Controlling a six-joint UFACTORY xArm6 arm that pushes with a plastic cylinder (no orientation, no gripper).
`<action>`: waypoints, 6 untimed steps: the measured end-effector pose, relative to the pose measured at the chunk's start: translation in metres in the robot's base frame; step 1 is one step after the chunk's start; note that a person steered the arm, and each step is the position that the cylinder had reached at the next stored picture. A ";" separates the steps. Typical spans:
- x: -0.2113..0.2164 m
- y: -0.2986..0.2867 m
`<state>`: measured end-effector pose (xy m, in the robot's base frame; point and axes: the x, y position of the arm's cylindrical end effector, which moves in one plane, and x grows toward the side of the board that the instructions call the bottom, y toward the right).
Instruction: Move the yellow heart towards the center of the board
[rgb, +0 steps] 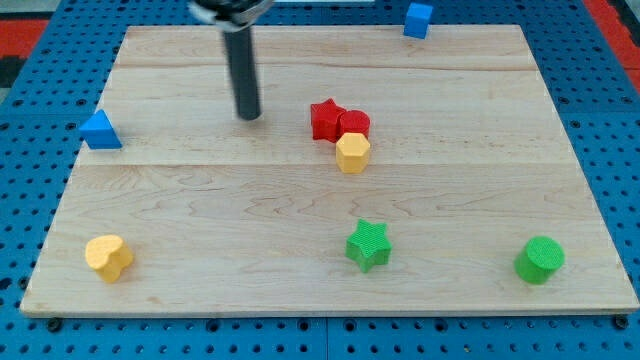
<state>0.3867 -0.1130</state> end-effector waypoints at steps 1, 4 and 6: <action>0.097 0.038; 0.206 -0.129; 0.176 -0.045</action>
<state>0.5624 -0.1582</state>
